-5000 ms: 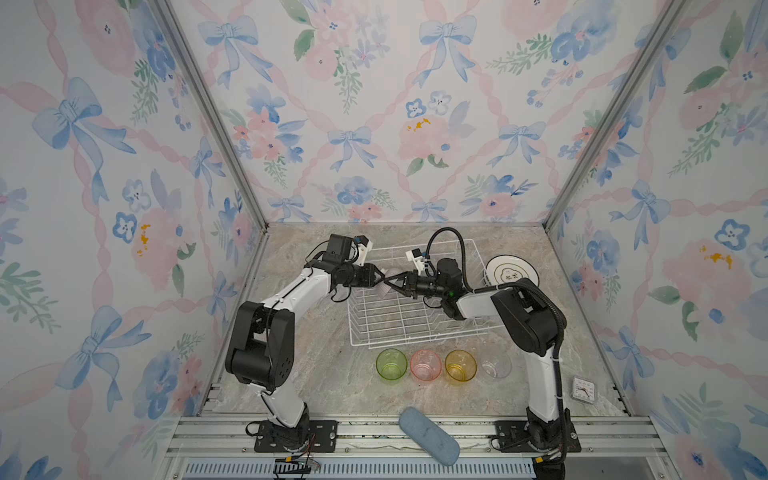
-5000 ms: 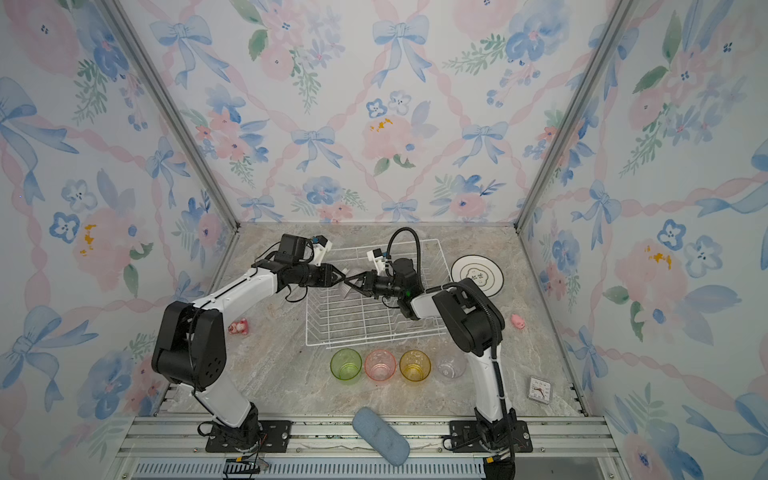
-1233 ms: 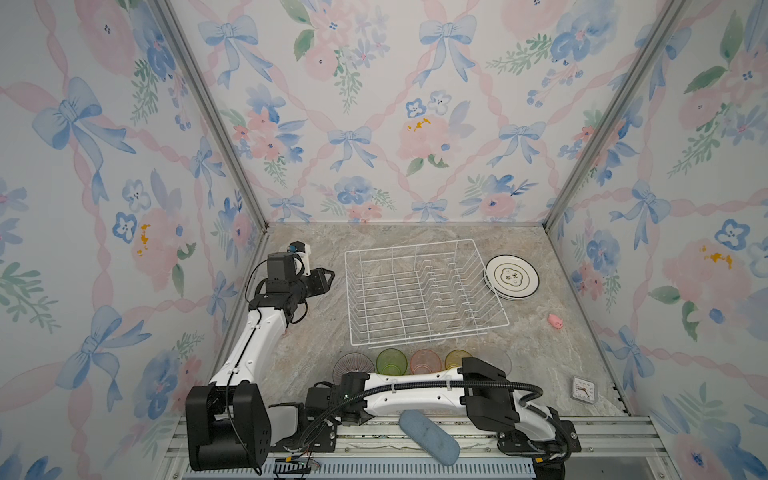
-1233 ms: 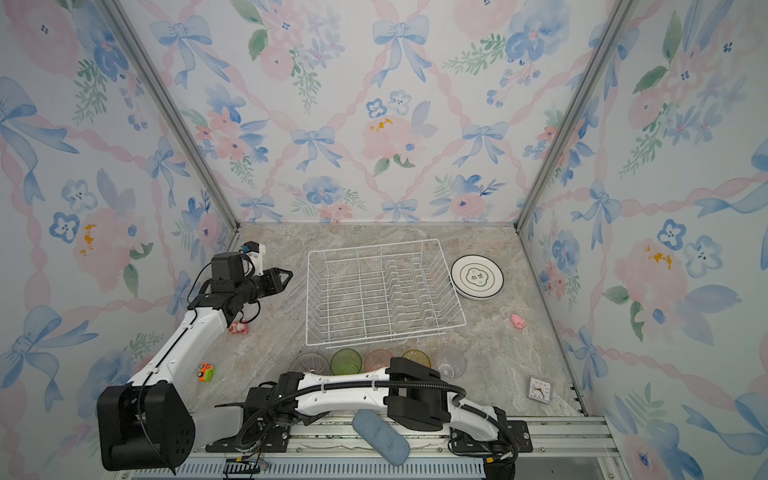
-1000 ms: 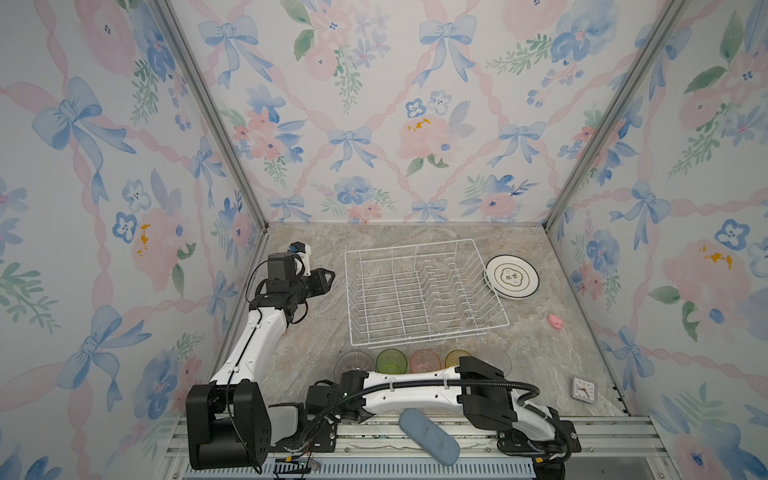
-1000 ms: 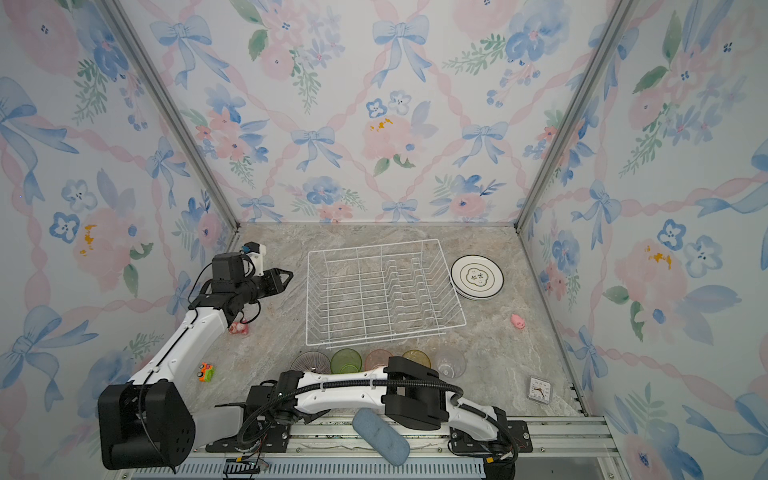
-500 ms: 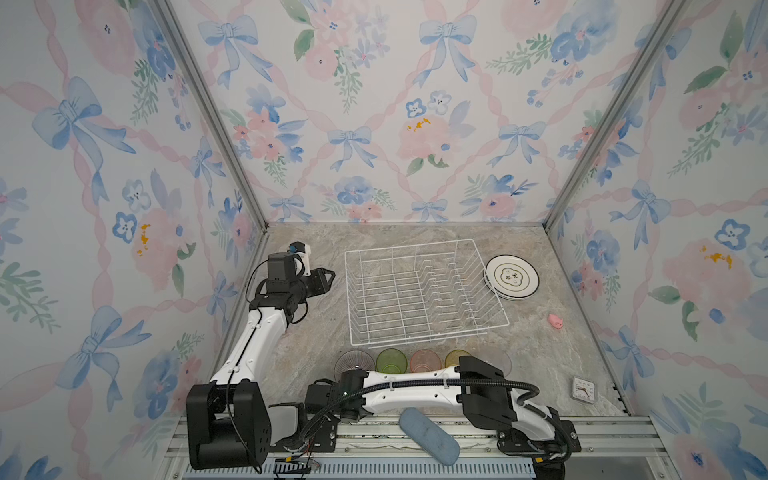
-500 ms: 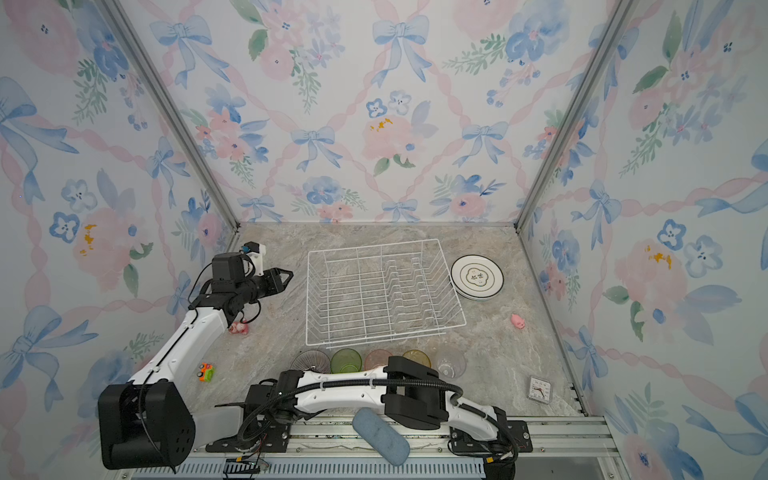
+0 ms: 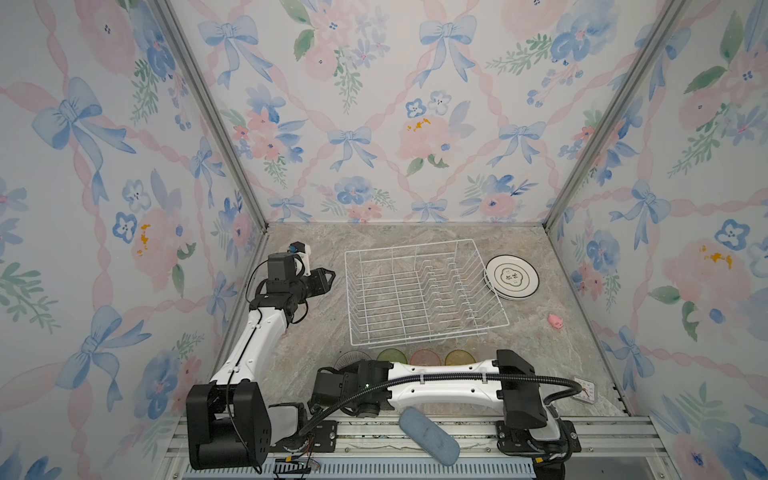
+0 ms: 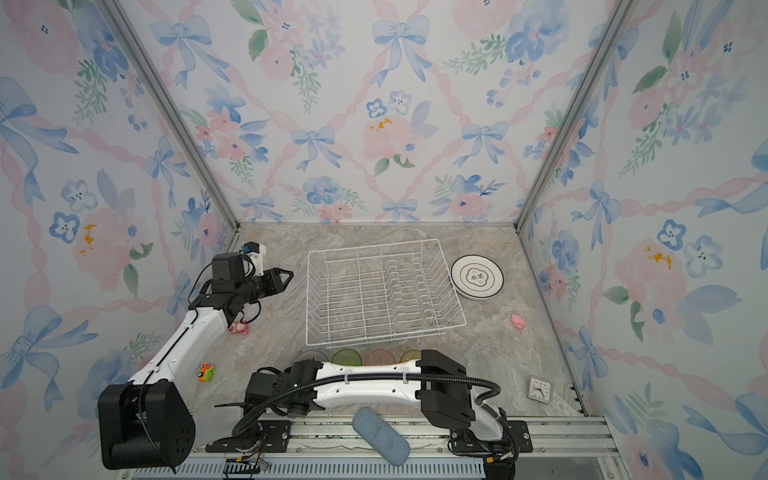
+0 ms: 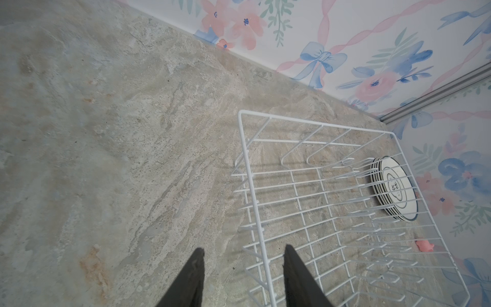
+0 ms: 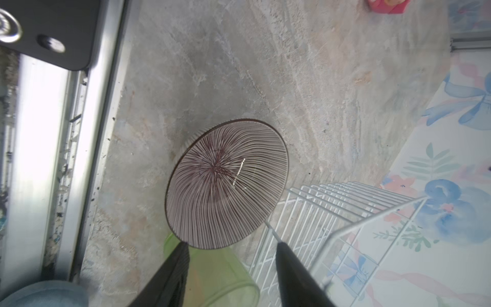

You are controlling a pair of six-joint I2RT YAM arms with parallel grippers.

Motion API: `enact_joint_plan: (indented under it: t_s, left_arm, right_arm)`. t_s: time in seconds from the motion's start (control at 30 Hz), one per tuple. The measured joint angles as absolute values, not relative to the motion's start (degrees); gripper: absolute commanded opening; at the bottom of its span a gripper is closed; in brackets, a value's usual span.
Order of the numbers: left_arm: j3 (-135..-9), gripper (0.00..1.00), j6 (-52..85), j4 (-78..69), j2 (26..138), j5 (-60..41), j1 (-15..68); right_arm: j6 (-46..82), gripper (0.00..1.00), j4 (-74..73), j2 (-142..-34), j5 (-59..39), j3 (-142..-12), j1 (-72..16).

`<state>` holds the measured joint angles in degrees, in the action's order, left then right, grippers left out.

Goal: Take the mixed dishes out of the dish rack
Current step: 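Carry the bowl toward the robot and set it beside the green glass, then open the right gripper and raise it away from the bowl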

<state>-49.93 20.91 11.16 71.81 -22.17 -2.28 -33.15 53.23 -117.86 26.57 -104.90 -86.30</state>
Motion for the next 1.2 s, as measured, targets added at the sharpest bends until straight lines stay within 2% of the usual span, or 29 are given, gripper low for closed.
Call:
enact_joint_plan:
  t_s: [0.23,0.33,0.6,0.7,0.87,1.07,1.2]
  left_arm:
    - [-49.93,0.46,20.91,10.81,72.62,-22.15,-2.28]
    - [-49.93,0.46,20.91,10.76,72.66,-22.09,-2.28]
    - [-49.91,0.46,20.88,10.74,72.64,-20.91,-2.28]
    - [-49.43,0.46,20.71,10.22,72.31,-19.44,-2.28]
    - [-46.09,0.45,19.68,6.24,69.89,-14.50,-1.76]
    - [-38.83,0.44,16.45,-2.50,68.73,-6.52,2.09]
    - [-33.95,0.44,13.67,-10.04,70.48,-4.91,2.79]
  right_arm:
    - [-31.24,0.61,51.13,-109.75,21.93,-100.97,-86.26]
    - [-28.97,0.65,48.56,-104.29,20.47,-96.47,-85.43]
    - [-20.16,0.75,40.29,-81.62,19.70,-84.86,-74.04]
    - [-15.88,0.78,37.60,-74.30,19.42,-80.97,-67.57]
    - [-7.35,0.79,34.79,-64.53,18.35,-72.53,-50.70]
    - [0.69,0.81,34.65,-59.68,17.96,-66.35,-32.05]
    - [4.40,0.81,33.10,-58.89,16.60,-61.73,-21.78]
